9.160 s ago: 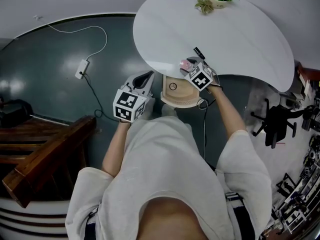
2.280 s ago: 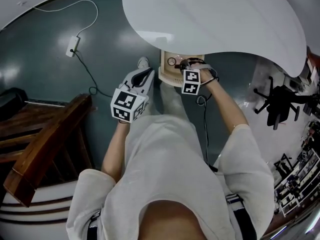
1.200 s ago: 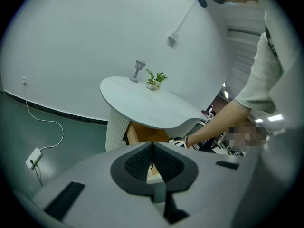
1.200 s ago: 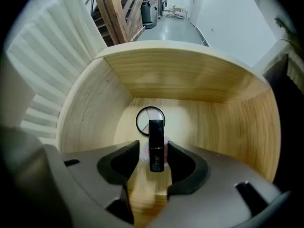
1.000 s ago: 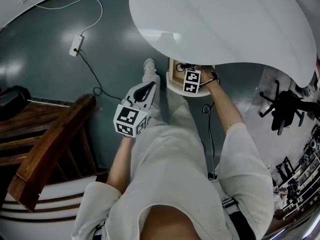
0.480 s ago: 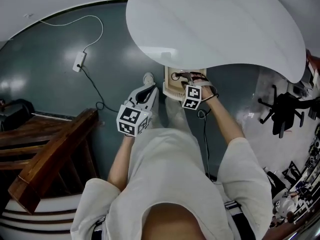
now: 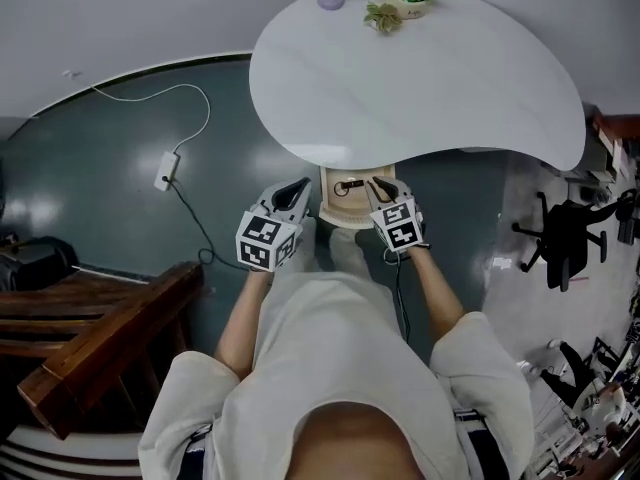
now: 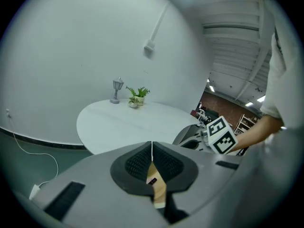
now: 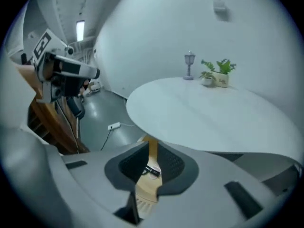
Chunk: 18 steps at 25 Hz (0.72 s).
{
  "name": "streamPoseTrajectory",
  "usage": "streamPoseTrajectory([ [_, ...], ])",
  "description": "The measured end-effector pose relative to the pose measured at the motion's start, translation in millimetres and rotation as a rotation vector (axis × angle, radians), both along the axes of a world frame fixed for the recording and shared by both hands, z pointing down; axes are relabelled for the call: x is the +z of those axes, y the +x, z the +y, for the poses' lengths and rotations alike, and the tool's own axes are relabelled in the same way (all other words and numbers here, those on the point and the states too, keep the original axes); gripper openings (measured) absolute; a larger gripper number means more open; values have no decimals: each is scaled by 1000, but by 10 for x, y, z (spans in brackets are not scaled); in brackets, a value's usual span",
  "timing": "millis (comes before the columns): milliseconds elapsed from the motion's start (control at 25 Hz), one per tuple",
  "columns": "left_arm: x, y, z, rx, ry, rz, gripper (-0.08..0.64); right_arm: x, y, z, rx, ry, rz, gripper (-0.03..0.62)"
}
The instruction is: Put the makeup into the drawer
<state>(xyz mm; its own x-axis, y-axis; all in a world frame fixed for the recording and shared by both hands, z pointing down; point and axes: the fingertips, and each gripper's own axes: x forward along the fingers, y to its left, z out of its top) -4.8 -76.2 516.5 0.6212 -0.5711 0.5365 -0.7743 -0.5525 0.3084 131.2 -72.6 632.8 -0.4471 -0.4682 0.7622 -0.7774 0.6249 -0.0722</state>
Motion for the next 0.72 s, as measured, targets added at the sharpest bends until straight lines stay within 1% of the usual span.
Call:
streamPoseTrajectory([
  [80,-92,19,-82,1,20,1,14,-243,123,-70,89,41,-52,39],
  [200,-220,33,-167,-3,39,-2,14,-570,326,-125,215,80,-125,18],
  [360,-399,39,-240,-14,62,1,14,-985,646,-199,351,155,-167,-2],
  [440,-483,34,-288,-15,80,1,14,-1151,778,-228,390,190,-170,-2],
  [560,-607,17,-389,-9,113,-9,14,-1363,925,-263,423,243,-169,-3],
  [720,-744,31,-525,-11,148,-7,14,-1612,1065,-294,421,319,-132,-3],
])
